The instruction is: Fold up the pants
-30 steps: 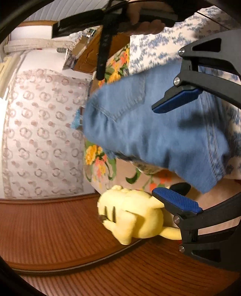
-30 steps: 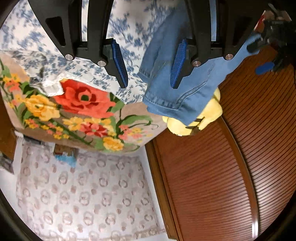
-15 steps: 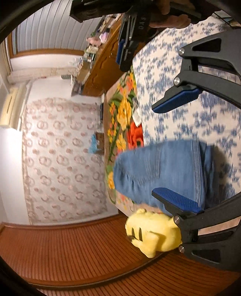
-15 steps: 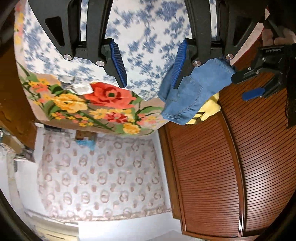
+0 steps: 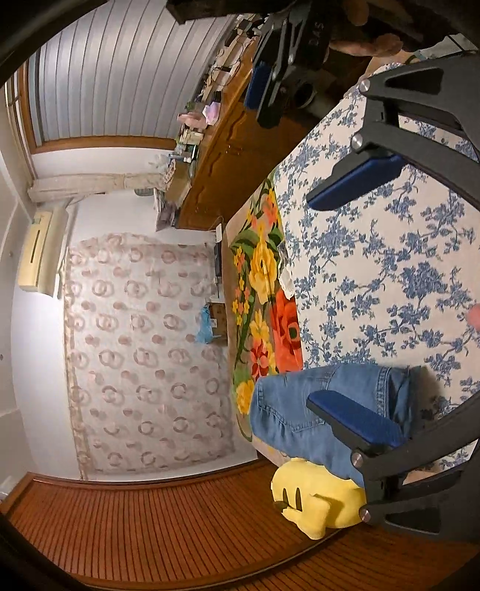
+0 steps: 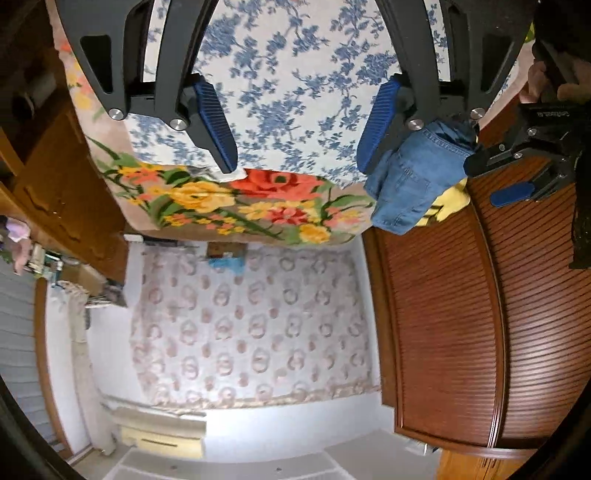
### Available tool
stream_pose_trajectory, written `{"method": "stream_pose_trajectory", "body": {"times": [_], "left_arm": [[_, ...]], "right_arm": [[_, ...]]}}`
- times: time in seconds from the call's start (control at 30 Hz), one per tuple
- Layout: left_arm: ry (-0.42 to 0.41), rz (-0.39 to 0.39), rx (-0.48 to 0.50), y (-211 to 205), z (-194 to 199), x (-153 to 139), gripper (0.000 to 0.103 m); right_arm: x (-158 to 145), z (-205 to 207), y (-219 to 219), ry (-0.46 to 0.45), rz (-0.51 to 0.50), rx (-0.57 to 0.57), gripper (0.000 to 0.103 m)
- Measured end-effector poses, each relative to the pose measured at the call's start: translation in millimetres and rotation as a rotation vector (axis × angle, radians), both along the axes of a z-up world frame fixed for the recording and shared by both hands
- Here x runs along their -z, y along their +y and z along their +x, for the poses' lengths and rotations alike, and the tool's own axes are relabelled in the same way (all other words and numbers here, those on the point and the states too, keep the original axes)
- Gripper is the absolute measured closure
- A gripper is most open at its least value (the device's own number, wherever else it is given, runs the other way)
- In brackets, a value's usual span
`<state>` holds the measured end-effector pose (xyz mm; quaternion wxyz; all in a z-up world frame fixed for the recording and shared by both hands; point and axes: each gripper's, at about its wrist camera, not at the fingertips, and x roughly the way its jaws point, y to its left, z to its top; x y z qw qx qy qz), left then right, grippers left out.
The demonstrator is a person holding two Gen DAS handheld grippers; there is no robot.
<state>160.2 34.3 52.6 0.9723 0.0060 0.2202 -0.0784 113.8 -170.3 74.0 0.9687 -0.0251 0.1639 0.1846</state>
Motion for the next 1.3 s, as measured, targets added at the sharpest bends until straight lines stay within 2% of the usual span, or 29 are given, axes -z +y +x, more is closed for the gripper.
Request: {"method": "stream_pose_trajectory", "body": {"times": [0.13, 0.17, 0.33, 0.67, 1.3], "left_arm": [[-0.011, 0.001, -0.004, -8, -9, -4, 0.004], [-0.015, 0.000, -0.003, -11, -12, -5, 0.000], [-0.048, 0.002, -0.037, -14, -24, -9, 0.000], [-0.045, 0.004, -0.050, -14, -27, -9, 0.000], [-0.047, 0.011, -0.058, -13, -31, -8, 0.000]], "right_arm": [[-1, -22, -4, -0.035, 0.008, 0.037, 0.021], [-3, -29, -5, -0.045, 0.010, 0.048, 0.021], [6, -41, -5, -0.054, 0.021, 0.075, 0.021], [9, -53, 0, -0.052, 0.019, 0.091, 0.021], [7, -45, -11, -0.055, 0.021, 0.088, 0.021]]}}
